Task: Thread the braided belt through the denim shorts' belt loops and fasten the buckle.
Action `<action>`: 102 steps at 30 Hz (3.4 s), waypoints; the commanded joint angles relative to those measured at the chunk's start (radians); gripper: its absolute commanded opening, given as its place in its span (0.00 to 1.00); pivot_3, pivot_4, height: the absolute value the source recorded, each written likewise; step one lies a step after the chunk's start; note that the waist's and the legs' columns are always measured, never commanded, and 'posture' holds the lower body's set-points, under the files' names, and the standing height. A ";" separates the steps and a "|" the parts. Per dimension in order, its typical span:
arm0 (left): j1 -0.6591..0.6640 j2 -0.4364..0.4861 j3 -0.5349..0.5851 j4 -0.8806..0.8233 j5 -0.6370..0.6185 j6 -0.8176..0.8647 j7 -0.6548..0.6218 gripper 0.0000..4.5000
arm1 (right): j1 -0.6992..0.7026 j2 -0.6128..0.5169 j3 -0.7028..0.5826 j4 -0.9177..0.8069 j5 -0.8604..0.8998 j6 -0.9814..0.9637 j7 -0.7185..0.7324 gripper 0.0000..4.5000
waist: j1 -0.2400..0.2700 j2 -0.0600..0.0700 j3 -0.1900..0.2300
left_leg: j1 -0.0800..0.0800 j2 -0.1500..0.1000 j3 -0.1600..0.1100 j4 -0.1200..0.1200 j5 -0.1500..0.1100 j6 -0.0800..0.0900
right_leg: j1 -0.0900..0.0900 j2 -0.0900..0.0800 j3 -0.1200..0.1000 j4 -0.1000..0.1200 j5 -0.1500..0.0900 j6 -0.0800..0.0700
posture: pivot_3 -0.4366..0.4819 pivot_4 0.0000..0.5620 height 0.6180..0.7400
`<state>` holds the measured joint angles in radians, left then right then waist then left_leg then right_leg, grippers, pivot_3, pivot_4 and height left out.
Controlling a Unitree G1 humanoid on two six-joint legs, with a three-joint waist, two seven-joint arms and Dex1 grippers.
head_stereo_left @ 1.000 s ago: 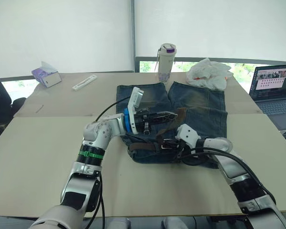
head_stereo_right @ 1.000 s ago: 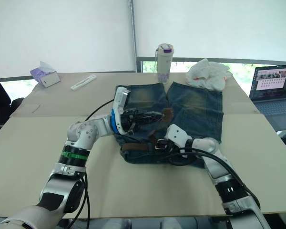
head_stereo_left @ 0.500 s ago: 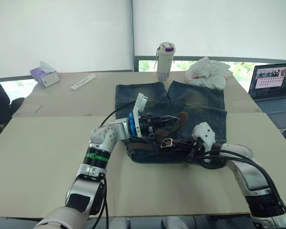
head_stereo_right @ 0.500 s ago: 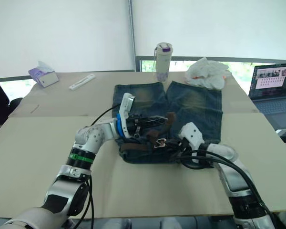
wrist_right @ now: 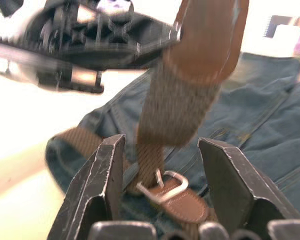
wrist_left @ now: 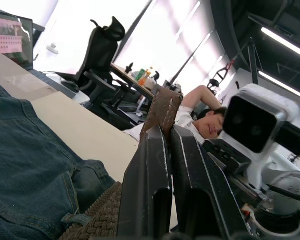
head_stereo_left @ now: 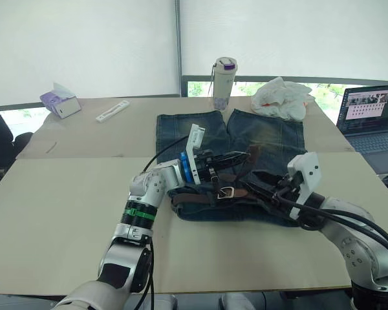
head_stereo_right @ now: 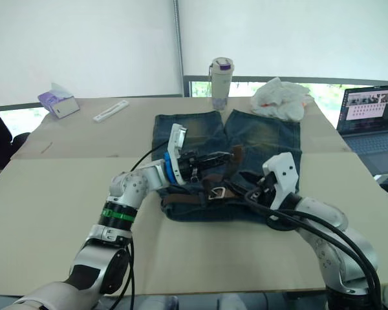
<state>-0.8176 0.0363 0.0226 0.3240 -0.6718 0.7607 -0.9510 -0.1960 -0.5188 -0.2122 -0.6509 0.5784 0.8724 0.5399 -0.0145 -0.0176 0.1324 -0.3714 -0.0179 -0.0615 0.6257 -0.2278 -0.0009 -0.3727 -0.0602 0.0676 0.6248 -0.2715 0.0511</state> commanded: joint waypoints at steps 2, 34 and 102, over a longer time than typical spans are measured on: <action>-0.026 -0.022 0.028 -0.039 -0.025 -0.011 0.038 0.00 | -0.041 0.008 0.024 -0.065 0.028 0.051 -0.085 0.58 | 0.000 0.000 0.000 | 0.000 0.000 0.000 0.000 0.000 0.000 | 0.000 0.000 0.000 0.000 0.000 0.000 | 0.48 0.27 1.00; 0.020 -0.052 0.022 -0.062 -0.031 -0.020 0.092 0.00 | -0.145 0.246 -0.015 -0.089 0.048 0.277 -0.511 0.00 | -0.003 0.001 0.000 | -0.002 0.000 0.001 -0.001 0.000 0.000 | -0.004 0.000 0.000 0.001 0.002 -0.003 | 0.48 0.27 1.00; -0.044 0.061 -0.157 0.359 0.528 -0.740 0.086 1.00 | 0.223 -0.099 -0.029 0.191 -0.124 -0.292 0.037 0.00 | 0.007 0.002 -0.001 | -0.012 -0.001 0.008 0.002 0.000 0.001 | -0.011 0.000 0.000 0.003 0.003 -0.005 | 0.48 0.27 1.00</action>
<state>-0.8384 0.1099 -0.1647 0.7452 -0.0867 0.0226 -0.8270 0.0254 -0.6125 -0.2329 -0.4437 0.4564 0.6080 0.5733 -0.0075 -0.0153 0.1310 -0.3834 -0.0191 -0.0533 0.6278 -0.2275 -0.0003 -0.3842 -0.0598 0.0681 0.6279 -0.2685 0.0464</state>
